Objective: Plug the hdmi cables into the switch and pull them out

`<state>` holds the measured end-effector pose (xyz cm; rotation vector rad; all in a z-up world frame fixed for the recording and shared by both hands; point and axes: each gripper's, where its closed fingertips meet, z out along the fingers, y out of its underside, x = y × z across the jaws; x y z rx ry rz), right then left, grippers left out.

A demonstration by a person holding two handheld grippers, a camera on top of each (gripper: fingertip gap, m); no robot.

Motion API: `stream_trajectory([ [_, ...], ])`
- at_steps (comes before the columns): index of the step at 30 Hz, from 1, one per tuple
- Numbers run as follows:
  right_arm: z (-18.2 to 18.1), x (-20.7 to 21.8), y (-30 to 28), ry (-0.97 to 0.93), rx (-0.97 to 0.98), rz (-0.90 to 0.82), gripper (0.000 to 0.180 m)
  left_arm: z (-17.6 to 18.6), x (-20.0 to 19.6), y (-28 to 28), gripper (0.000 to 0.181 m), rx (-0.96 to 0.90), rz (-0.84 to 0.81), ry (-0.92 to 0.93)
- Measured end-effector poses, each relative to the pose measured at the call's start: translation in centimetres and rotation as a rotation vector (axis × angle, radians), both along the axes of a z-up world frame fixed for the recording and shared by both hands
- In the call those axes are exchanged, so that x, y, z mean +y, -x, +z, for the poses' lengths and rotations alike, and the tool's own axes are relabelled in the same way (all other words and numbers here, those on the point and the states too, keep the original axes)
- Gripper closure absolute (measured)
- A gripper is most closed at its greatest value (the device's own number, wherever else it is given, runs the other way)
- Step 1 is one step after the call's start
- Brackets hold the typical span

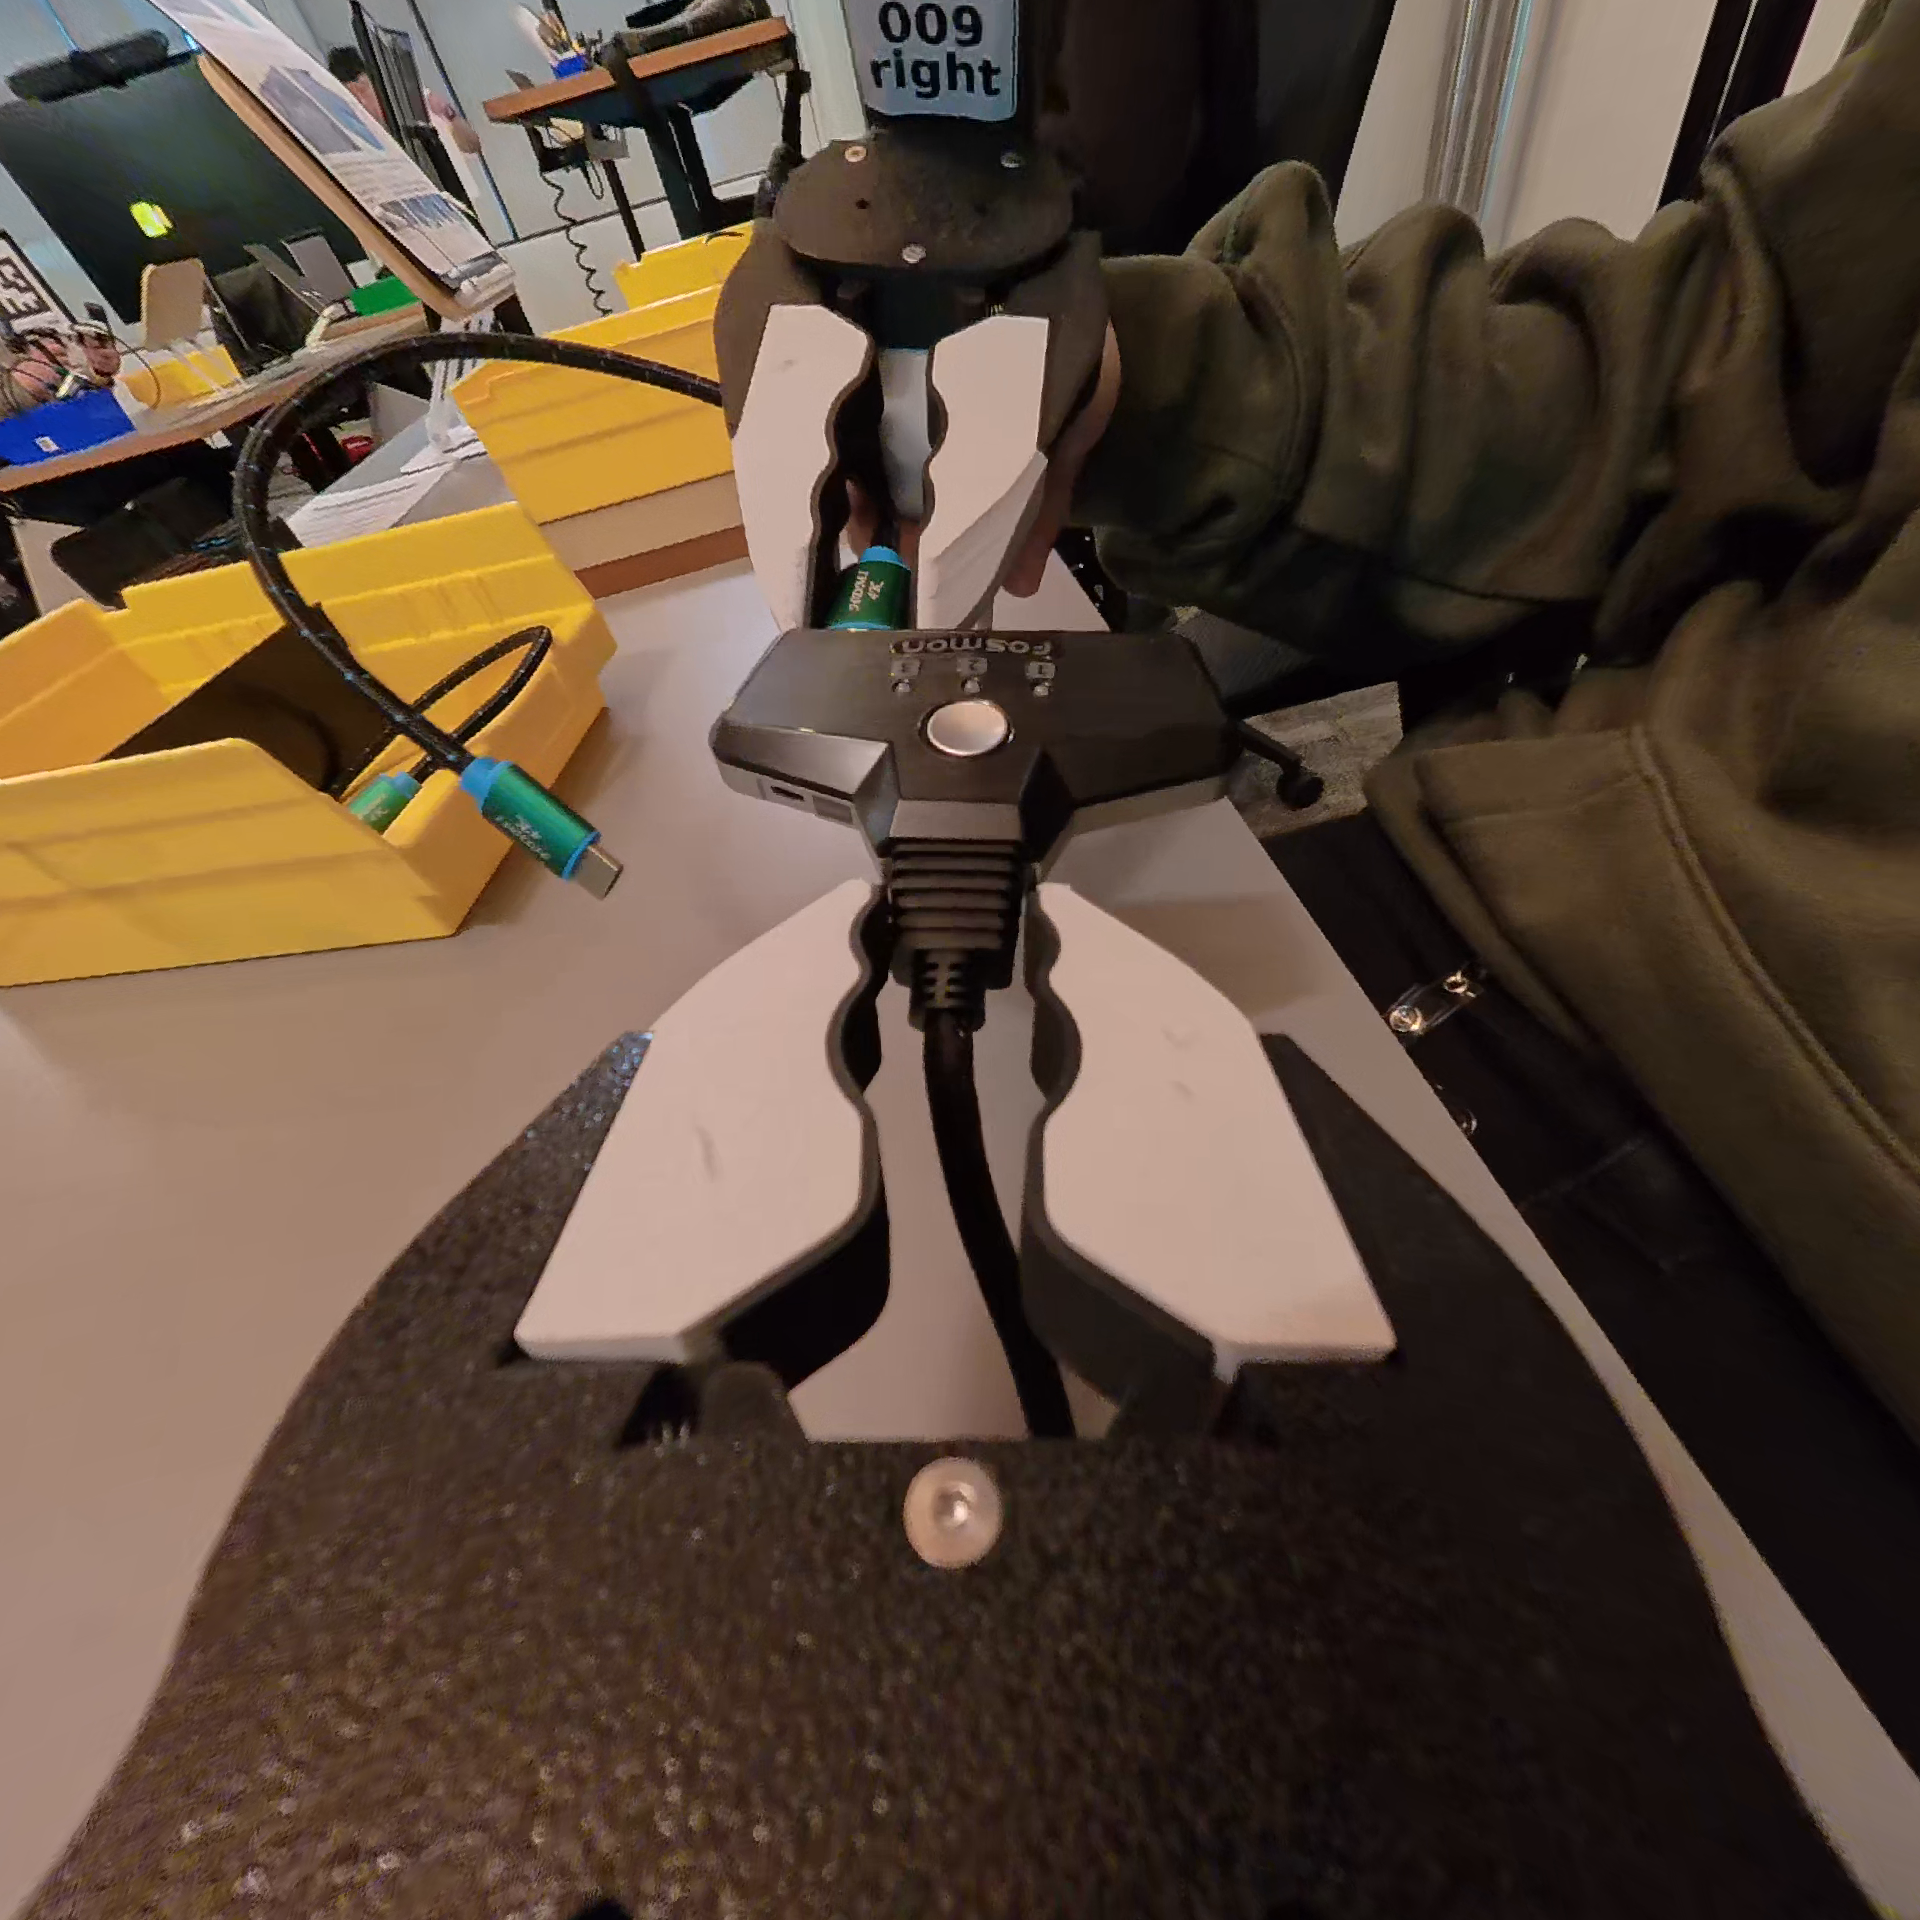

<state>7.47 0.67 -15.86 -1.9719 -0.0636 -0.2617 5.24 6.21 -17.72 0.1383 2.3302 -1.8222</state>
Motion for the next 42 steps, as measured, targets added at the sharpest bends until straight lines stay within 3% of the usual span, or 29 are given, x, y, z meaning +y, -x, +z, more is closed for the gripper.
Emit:
stream_trajectory([
  [18,-0.2,0.4,0.0,-0.079,0.215,-0.010,0.157,1.1,0.4,0.3,0.159,-0.043,-0.021,0.019],
  [25,0.3,0.6,0.0,-0.031,0.175,0.018,0.158,1.2,0.7,0.2,0.159,-0.035,-0.024,0.045],
  [30,0.7,0.9,-0.6,0.099,0.094,0.027,0.157,1.6,1.5,-0.4,0.159,-0.012,0.013,0.044],
  [32,-1.2,-5.0,-5.7,0.383,-0.053,-0.246,0.157,2.7,4.8,-2.0,0.159,0.001,0.105,0.108],
  [33,-0.1,-6.6,-6.1,0.292,0.023,-0.257,0.158,4.3,7.2,-2.9,0.159,0.022,0.153,0.195],
  [34,3.9,-5.4,-4.3,0.010,0.158,-0.120,0.159,5.5,8.8,-3.4,0.159,0.019,0.182,0.252],
  [35,7.3,-5.0,-3.8,-0.147,0.147,-0.069,0.159,6.4,9.5,-3.7,0.159,0.001,0.212,0.273],
  [38,8.1,-4.5,-5.0,0.053,-0.056,-0.111,0.159,8.1,8.2,-2.3,0.160,-0.044,0.188,0.272],
  [42,11.2,-5.3,-8.6,0.034,-0.125,-0.166,0.159,9.2,7.2,-0.9,0.159,-0.090,0.149,0.245],
])
